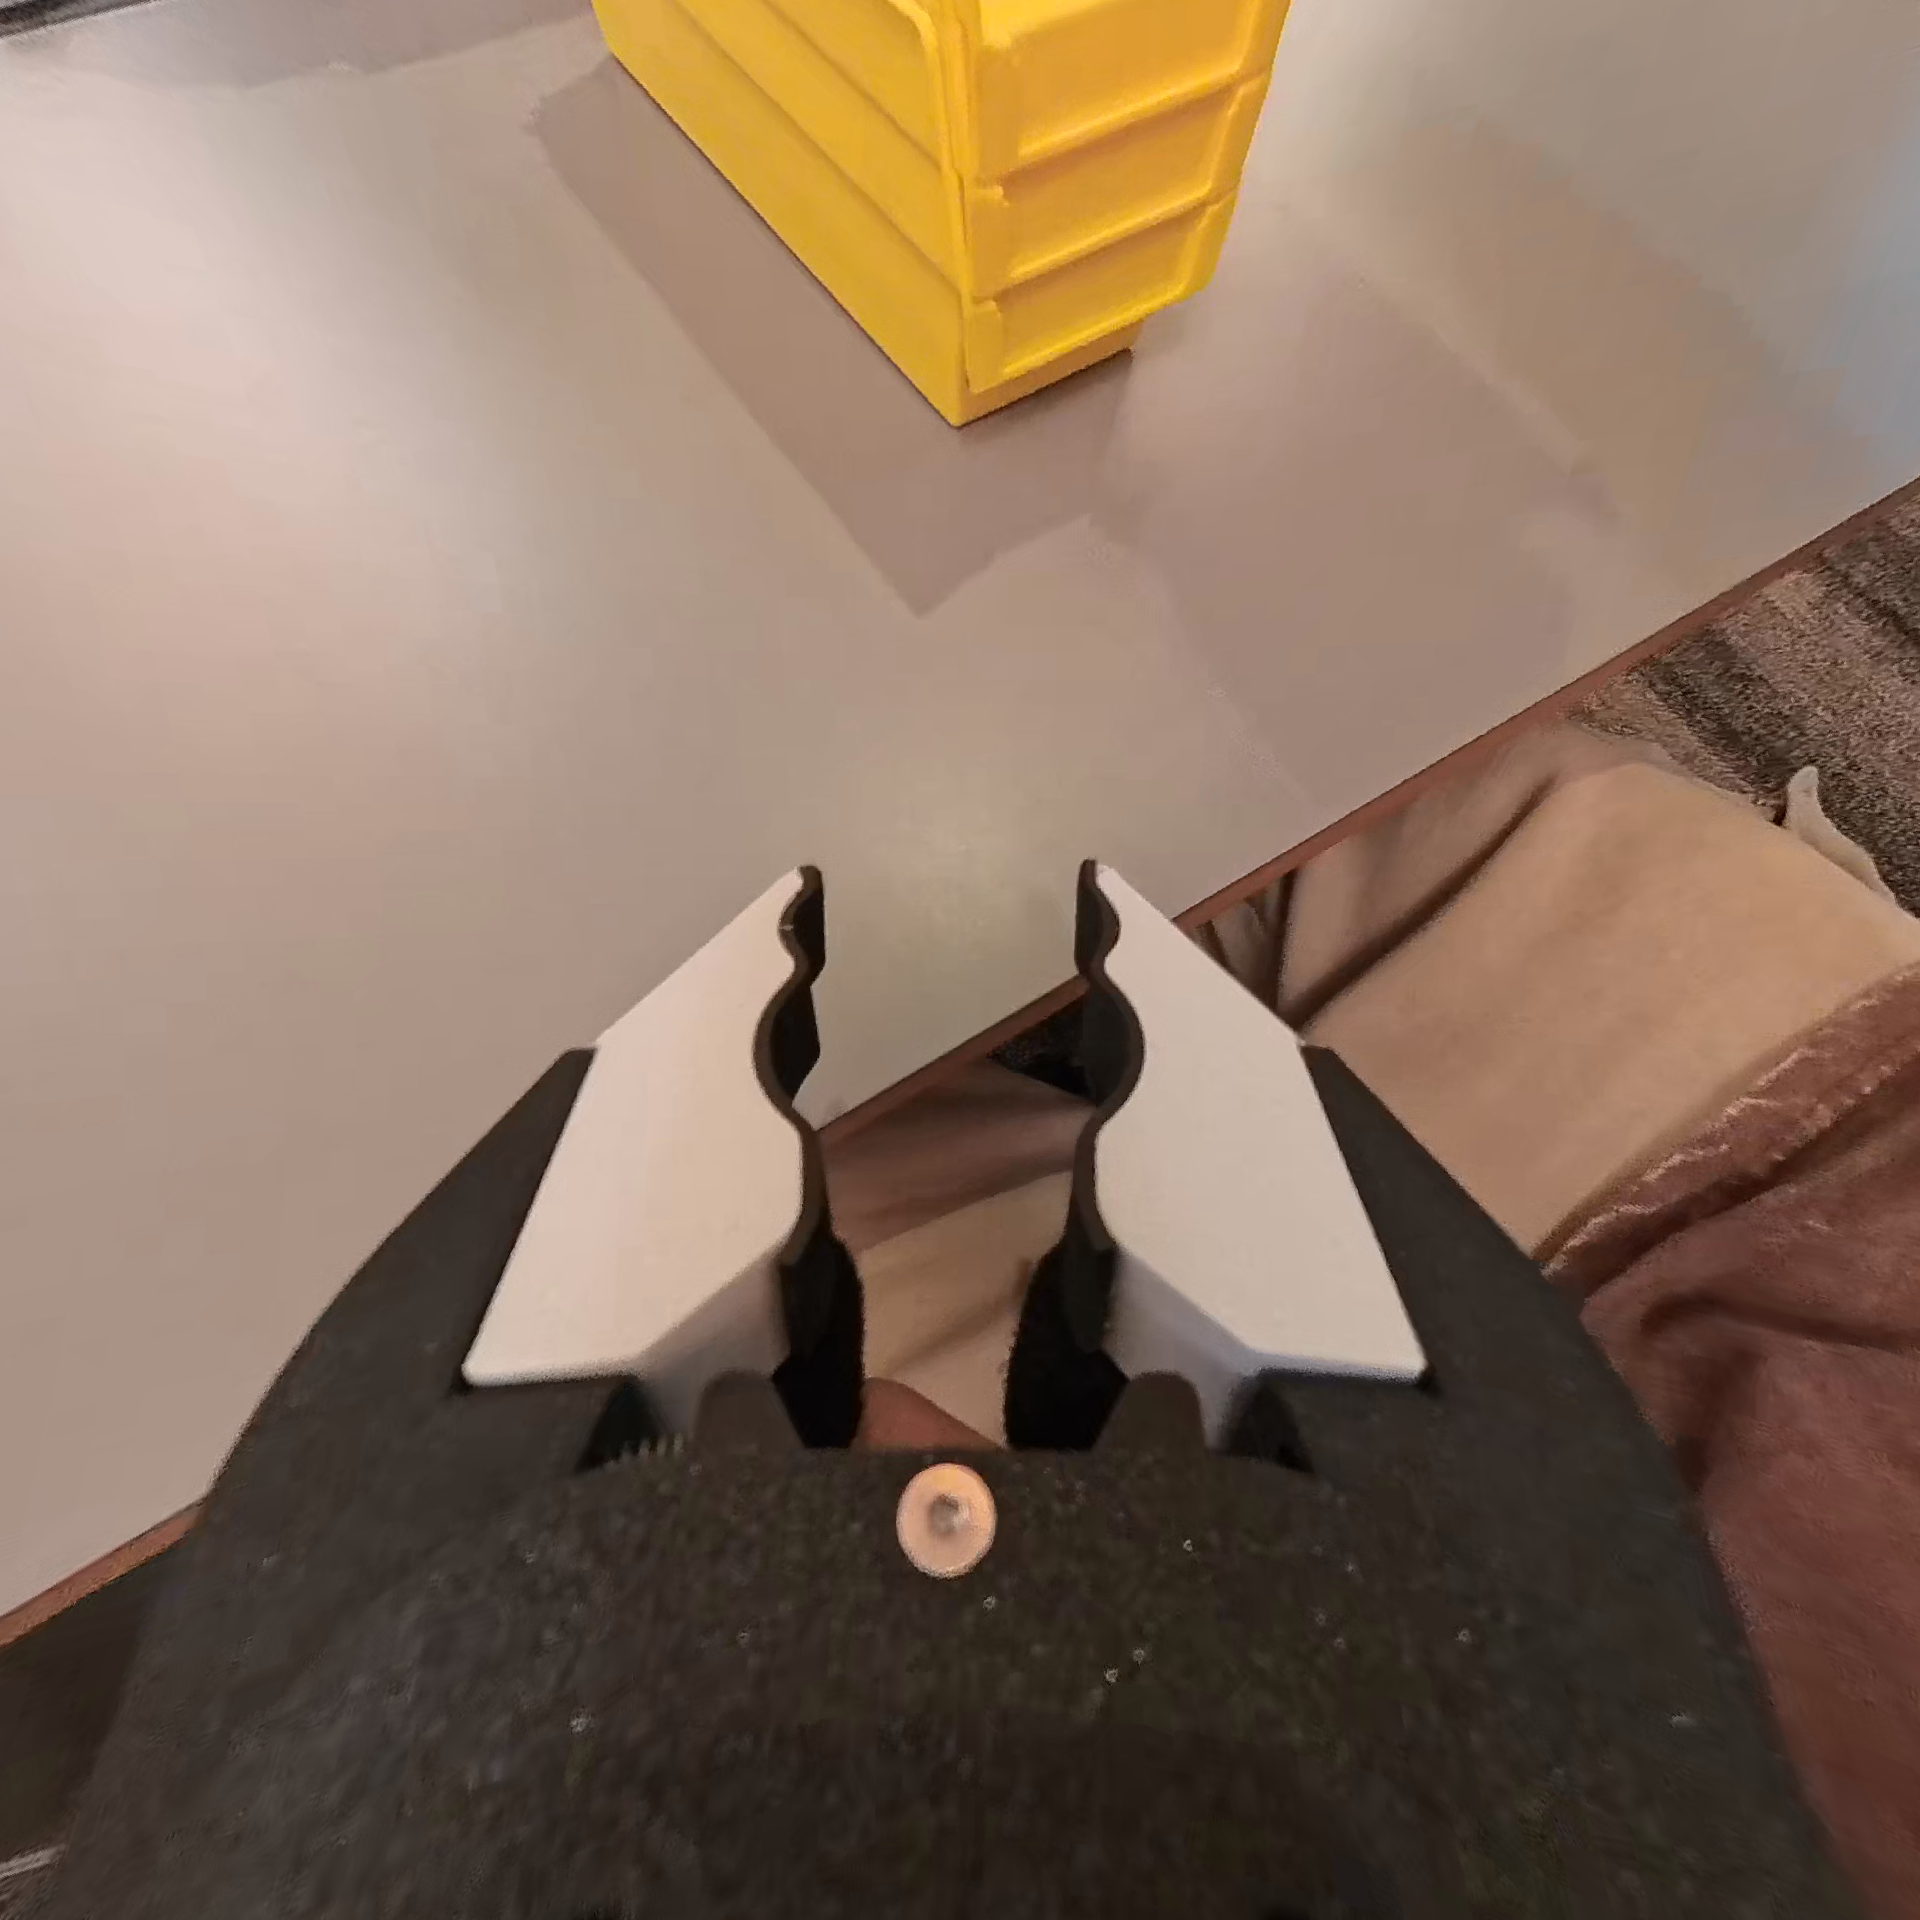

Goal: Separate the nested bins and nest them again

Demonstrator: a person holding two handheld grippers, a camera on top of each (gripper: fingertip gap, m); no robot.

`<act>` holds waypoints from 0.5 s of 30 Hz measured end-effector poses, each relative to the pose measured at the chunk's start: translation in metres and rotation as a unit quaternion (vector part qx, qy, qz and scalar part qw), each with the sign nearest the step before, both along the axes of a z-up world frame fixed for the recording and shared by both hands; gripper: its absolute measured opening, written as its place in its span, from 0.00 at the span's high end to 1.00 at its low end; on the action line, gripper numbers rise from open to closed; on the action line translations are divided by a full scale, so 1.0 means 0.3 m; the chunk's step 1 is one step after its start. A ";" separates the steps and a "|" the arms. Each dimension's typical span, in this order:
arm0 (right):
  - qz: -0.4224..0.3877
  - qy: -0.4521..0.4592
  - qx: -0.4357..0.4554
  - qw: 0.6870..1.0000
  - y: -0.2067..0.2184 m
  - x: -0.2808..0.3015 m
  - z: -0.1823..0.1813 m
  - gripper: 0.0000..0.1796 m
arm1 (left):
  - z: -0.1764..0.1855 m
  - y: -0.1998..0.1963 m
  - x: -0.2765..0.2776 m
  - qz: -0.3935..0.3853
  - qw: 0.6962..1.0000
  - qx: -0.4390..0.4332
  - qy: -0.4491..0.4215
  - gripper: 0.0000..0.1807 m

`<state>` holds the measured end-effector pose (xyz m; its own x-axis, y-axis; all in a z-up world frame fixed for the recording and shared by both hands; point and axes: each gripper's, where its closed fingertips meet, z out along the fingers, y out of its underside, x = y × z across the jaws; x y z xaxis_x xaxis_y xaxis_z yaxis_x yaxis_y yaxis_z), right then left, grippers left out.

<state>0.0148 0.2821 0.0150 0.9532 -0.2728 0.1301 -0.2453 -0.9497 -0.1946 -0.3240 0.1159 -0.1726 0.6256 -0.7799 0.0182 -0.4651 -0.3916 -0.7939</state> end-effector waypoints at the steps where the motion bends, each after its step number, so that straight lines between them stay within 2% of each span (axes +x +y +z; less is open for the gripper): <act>1: -0.001 0.001 -0.007 1.000 -0.002 0.030 -0.040 0.50 | -0.003 0.003 -0.003 0.001 1.000 0.001 0.002 0.74; 9: -0.016 0.043 -0.059 0.997 0.021 0.155 -0.408 0.49 | -0.035 0.039 -0.025 0.018 1.000 -0.020 0.008 0.74; 15: -0.010 0.068 -0.082 0.994 0.059 0.141 -0.557 0.46 | -0.044 0.051 -0.026 0.022 0.999 -0.034 0.003 0.74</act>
